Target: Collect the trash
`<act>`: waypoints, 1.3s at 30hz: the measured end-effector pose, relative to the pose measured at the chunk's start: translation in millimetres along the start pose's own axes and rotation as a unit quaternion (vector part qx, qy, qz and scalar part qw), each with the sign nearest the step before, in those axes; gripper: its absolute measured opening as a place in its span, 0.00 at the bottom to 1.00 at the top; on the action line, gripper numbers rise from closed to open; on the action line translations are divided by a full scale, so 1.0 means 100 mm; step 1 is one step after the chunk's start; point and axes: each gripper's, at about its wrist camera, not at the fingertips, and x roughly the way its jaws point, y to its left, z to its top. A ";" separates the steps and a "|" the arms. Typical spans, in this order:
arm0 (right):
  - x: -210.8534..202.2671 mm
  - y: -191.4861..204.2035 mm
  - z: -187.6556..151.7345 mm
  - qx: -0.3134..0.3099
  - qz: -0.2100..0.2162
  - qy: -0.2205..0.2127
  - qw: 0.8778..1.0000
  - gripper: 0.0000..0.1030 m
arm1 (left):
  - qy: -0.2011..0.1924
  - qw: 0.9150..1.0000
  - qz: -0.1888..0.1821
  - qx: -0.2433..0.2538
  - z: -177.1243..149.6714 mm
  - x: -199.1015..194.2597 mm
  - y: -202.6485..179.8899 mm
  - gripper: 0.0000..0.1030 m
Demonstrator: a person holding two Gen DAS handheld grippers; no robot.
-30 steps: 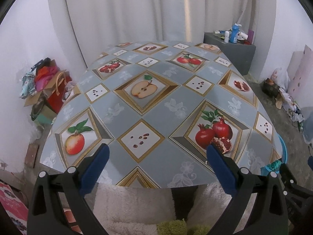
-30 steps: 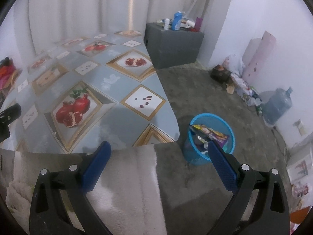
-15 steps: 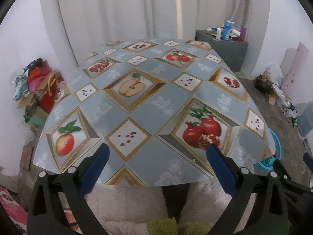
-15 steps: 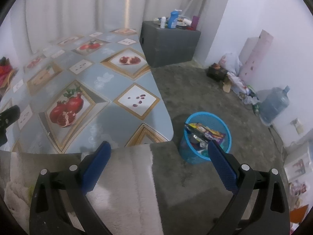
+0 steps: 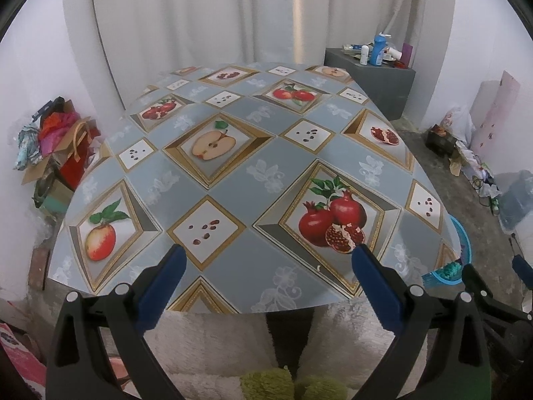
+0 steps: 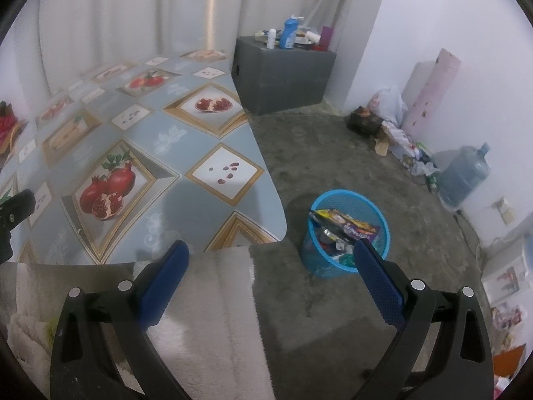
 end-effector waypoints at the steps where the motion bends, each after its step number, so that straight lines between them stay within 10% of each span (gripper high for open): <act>1: 0.00 0.00 0.00 0.000 0.000 0.000 1.000 0.92 | 0.000 1.000 -0.002 0.002 -0.01 0.00 -0.02 0.95; 39: -0.06 -0.17 0.02 0.021 -0.029 -0.007 0.999 0.92 | -0.005 1.000 0.022 -0.005 0.02 -0.04 0.08 0.95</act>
